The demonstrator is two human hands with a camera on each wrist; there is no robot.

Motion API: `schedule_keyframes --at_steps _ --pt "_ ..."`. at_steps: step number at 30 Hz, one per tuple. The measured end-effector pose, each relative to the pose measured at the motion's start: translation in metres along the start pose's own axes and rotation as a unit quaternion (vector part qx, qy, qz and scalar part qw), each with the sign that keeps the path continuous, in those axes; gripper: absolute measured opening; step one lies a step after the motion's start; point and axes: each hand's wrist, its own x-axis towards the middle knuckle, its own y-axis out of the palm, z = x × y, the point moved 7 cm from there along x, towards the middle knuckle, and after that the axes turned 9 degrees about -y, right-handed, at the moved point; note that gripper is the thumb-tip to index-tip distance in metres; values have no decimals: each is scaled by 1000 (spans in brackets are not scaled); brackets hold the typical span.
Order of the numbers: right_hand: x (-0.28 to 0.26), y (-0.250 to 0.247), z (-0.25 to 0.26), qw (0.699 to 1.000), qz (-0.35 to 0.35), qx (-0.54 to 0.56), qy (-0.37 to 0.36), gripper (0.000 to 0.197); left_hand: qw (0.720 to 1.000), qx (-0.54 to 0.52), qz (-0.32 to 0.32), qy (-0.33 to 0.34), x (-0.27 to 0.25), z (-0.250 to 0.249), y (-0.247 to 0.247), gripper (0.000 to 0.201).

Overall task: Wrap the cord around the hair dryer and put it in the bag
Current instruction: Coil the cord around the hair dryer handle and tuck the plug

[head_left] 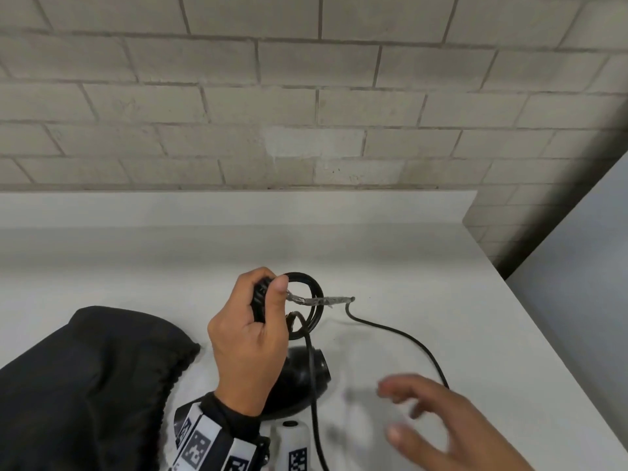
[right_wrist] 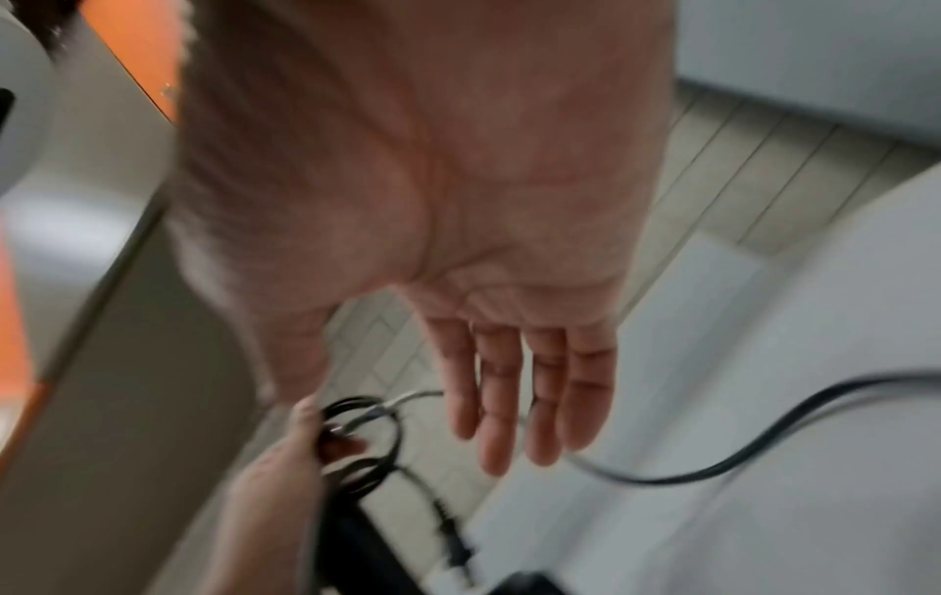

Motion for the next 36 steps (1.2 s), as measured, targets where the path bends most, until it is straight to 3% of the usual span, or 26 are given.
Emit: schedule_keyframes --at_steps 1,3,7,11,15,20,22,24,26,28,30,32,34,36 --pt "9 9 9 1000 3 3 -27 36 1000 1 1 0 -1 0 0 33" --pt "33 46 19 996 39 84 -22 42 1000 7 0 2 -1 0 0 31" --pt "56 85 32 974 72 214 -3 23 1000 12 0 1 -1 1 0 29" --pt "37 61 36 973 30 219 -62 25 1000 18 -12 -3 3 3 -7 30" --pt "7 23 12 972 -9 198 -128 39 1000 2 -8 -3 4 5 -9 31" --pt "-21 -12 -33 951 -91 283 -87 58 1000 4 -9 -3 6 6 -8 33" --pt "-24 -29 -49 970 -129 204 -37 57 1000 -1 -12 0 9 8 -10 31" --pt "-20 -37 -57 991 -122 60 8 15 1000 -3 -8 4 9 6 -10 30" --pt "-13 -43 -76 985 -147 -67 59 27 1000 -4 -4 4 6 5 -9 31" --pt "-6 -47 -81 965 -214 -133 79 15 1000 -8 1 5 2 4 -9 32" --pt "5 -45 -71 940 -260 -215 43 32 1000 -14 4 6 0 3 -9 33" --pt "21 -35 -40 928 -271 -245 -70 42 1000 -12 8 7 -2 2 -8 35" --pt "39 -16 4 926 -229 -238 -186 40 1000 -8 10 6 -4 1 -7 40" --pt "56 8 30 924 -151 -239 -257 47 1000 -4 11 6 -5 1 -6 42"
